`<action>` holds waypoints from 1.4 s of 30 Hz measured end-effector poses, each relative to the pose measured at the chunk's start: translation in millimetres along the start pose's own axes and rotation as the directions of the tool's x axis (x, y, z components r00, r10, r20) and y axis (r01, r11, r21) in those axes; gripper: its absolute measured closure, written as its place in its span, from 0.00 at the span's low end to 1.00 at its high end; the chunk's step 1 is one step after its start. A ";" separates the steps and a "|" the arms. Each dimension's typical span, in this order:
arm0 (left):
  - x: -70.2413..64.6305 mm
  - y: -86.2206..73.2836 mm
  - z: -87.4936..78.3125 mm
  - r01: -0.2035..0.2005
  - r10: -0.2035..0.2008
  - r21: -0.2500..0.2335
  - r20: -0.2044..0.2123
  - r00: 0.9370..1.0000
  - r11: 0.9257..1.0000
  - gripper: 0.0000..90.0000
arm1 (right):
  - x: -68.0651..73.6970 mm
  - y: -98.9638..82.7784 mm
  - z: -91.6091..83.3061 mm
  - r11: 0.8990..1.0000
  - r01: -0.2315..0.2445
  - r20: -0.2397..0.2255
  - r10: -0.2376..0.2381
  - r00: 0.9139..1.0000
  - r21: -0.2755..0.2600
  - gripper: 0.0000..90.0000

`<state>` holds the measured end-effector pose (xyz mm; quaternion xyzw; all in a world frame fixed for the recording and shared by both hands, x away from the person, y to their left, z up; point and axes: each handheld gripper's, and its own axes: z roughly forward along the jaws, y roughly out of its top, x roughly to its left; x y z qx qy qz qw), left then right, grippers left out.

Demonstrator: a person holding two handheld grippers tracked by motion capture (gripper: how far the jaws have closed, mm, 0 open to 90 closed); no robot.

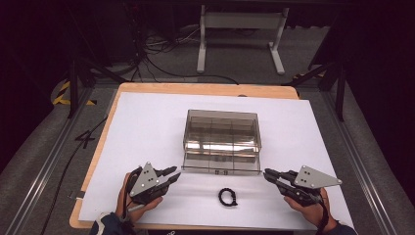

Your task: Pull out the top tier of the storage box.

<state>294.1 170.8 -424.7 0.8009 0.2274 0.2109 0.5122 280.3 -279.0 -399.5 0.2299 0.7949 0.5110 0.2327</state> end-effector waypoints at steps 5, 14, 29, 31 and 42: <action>0.0 -12.1 -5.4 0.029 -0.029 0.006 0.006 1.000 1.000 0.78 | 9.3 1.8 -5.3 0.999 0.022 -0.021 -0.023 1.000 -0.040 0.92; -2.2 -27.4 -4.1 0.018 -0.020 0.048 0.043 0.999 0.999 0.67 | 35.0 1.5 10.5 0.997 0.077 -0.119 -0.077 0.990 -0.002 0.90; -1.7 -30.9 10.6 0.063 -0.068 0.090 0.052 0.996 0.994 0.42 | 64.8 -6.0 55.6 0.978 0.179 -0.292 -0.140 0.946 0.110 0.78; -1.7 -30.6 11.6 0.062 -0.068 0.100 0.053 0.996 0.993 0.39 | 69.6 -7.5 62.4 0.970 0.205 -0.311 -0.157 0.937 0.127 0.76; 1.4 -29.8 13.6 0.075 -0.084 0.120 0.071 0.994 0.990 0.30 | 71.4 -14.6 79.7 0.946 0.245 -0.332 -0.166 0.929 0.214 0.88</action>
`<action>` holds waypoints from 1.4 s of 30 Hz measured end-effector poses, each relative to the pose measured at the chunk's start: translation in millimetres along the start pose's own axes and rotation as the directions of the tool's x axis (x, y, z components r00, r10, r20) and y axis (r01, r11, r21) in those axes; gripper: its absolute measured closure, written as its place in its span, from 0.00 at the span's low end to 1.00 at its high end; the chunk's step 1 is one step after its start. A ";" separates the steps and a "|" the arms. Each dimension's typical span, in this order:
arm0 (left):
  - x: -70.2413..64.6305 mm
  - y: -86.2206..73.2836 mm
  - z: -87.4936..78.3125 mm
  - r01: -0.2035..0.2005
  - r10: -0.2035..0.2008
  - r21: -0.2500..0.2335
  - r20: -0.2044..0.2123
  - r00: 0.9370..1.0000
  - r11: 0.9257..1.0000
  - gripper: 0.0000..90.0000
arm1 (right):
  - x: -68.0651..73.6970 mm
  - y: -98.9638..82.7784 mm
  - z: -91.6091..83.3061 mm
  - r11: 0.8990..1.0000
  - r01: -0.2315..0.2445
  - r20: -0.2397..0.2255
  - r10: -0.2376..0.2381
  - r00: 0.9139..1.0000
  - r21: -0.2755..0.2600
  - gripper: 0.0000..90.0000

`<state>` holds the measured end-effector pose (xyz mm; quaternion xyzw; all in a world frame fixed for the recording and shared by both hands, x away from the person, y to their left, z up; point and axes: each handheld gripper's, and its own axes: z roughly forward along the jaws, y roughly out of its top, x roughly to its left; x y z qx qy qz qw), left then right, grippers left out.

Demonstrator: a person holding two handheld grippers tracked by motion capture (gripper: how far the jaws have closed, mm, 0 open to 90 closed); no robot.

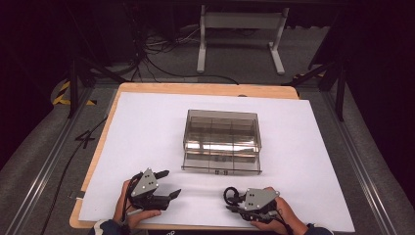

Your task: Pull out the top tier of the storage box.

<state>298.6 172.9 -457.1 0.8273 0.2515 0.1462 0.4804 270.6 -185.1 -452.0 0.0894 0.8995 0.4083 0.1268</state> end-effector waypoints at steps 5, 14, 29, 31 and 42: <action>-0.4 0.2 0.6 0.002 -0.002 0.006 0.003 1.000 1.000 0.30 | 0.1 0.7 -0.6 1.000 0.004 0.018 -0.004 1.000 0.000 0.93; 2.1 -0.3 -0.7 0.027 -0.027 -0.005 -0.002 1.000 1.000 0.28 | -2.7 1.3 -11.2 0.999 -0.001 0.040 0.003 0.999 -0.036 0.95; 1.4 -0.2 -0.4 0.032 -0.032 -0.007 -0.027 0.999 0.999 0.21 | -2.5 3.0 -20.6 0.998 0.001 0.037 0.001 0.999 -0.055 0.95; 1.2 0.0 -0.6 0.022 -0.023 -0.004 -0.032 0.999 1.000 0.20 | -2.7 3.6 -21.1 0.998 0.001 0.033 0.001 0.999 -0.058 0.95; -0.1 -0.3 -1.6 0.003 -0.003 -0.008 -0.032 0.999 1.000 0.18 | -4.2 5.7 -26.2 0.997 -0.008 0.035 0.011 0.999 -0.083 0.95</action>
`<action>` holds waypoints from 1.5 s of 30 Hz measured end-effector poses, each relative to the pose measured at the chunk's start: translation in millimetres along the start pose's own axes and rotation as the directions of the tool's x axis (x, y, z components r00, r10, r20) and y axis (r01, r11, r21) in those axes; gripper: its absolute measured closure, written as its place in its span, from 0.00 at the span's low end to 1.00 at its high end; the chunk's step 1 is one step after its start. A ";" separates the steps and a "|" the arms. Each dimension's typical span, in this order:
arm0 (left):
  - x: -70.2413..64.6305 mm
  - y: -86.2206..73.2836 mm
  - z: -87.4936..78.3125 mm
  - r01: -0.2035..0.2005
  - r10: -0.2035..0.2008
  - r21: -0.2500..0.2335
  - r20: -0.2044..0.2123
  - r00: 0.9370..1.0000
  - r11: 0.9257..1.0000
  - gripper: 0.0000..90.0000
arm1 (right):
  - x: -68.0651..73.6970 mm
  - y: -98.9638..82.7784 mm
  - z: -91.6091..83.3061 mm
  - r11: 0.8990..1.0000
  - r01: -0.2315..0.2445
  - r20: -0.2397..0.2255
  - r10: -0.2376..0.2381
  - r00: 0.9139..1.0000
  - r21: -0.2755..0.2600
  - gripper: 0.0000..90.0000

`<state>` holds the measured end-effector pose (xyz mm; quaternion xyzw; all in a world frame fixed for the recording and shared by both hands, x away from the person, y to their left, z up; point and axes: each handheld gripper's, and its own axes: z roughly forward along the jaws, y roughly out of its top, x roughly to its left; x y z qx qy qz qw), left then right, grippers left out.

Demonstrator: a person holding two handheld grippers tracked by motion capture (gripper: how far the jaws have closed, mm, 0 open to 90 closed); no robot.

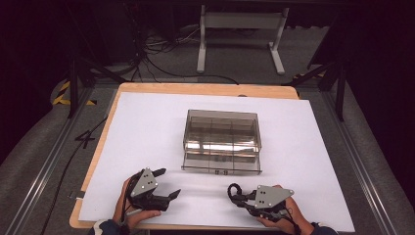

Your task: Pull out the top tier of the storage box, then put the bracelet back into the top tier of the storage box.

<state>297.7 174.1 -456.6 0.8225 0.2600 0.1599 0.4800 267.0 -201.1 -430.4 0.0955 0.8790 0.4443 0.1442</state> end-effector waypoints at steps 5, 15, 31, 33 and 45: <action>0.2 0.0 -0.2 0.001 -0.001 0.000 -0.004 1.000 1.000 0.18 | 1.0 2.0 -2.4 1.000 -0.004 -0.001 0.004 1.000 -0.003 0.95; 5.4 -2.0 -3.1 0.019 -0.019 -0.005 -0.022 1.000 1.000 0.18 | 0.1 3.6 -4.9 1.000 -0.009 -0.010 0.009 1.000 -0.011 0.94; 4.8 -0.7 -0.2 -0.004 0.005 0.025 -0.028 1.000 1.000 0.18 | 4.3 20.8 -24.3 0.999 0.000 -0.026 -0.001 1.000 -0.054 0.94; 4.9 -0.6 -0.1 -0.002 0.003 0.026 -0.029 1.000 1.000 0.18 | 3.7 23.5 -26.8 0.998 0.007 -0.017 -0.008 1.000 -0.055 0.94; 5.8 -0.8 0.6 0.025 -0.024 0.027 -0.028 0.999 0.999 0.17 | -7.9 46.8 -41.3 0.998 0.021 0.029 -0.019 0.999 -0.057 0.94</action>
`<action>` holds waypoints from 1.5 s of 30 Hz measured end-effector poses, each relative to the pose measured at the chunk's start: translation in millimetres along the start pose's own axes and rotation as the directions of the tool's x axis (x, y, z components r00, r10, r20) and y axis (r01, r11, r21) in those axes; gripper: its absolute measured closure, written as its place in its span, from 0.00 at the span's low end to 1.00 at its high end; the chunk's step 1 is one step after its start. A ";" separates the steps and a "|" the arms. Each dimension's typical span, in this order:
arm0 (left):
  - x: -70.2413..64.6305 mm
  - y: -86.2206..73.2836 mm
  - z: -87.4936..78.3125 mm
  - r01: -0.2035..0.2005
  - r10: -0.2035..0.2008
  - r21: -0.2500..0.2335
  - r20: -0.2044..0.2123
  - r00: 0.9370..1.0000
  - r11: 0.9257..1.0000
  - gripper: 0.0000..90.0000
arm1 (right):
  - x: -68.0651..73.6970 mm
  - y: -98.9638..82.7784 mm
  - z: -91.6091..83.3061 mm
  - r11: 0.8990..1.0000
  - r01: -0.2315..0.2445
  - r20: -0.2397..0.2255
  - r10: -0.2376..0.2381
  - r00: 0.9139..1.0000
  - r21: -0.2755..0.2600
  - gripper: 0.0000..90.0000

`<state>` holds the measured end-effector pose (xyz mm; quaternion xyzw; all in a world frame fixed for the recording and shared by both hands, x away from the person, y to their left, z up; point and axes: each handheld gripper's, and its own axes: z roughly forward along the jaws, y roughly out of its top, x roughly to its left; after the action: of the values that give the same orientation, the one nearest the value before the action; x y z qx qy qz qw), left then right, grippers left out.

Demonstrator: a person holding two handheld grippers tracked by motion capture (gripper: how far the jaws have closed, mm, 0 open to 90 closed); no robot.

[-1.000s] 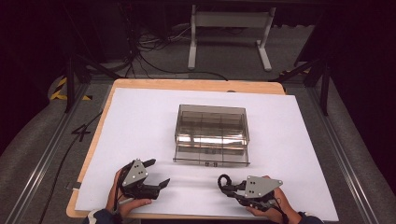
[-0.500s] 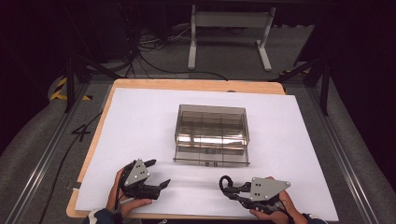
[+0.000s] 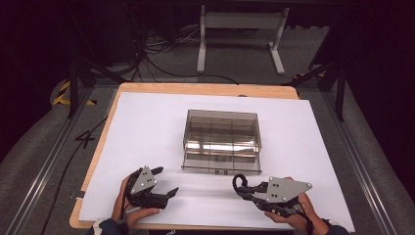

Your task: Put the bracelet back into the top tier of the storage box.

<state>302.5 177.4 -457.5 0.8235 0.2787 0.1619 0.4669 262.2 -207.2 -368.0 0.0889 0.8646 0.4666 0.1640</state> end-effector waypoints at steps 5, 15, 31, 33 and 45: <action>-0.1 0.2 0.0 -0.007 0.007 0.002 -0.003 1.000 1.000 0.17 | -8.7 10.2 -2.3 1.000 -0.001 0.016 0.001 1.000 -0.003 0.94; 0.2 0.4 -0.1 -0.011 0.011 0.003 -0.009 1.000 1.000 0.18 | -26.6 33.9 2.7 1.000 0.008 0.045 -0.009 0.999 0.027 0.94; -0.5 0.2 -0.1 -0.006 0.006 0.001 -0.009 1.000 1.000 0.18 | -40.2 50.5 37.6 0.995 0.011 0.044 -0.016 0.999 0.098 0.94; -0.7 0.1 -0.1 -0.006 0.006 0.002 -0.006 1.000 1.000 0.18 | -42.7 50.1 42.2 0.993 0.008 0.044 -0.013 0.999 0.115 0.94; -1.0 0.4 0.4 -0.012 0.012 0.008 -0.005 1.000 1.000 0.18 | -56.1 44.9 60.0 0.981 -0.036 0.053 0.027 0.998 0.189 0.94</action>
<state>302.0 176.3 -457.4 0.8267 0.2755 0.1658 0.4618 336.4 -153.1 -349.9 0.1295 0.8993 0.3819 0.1690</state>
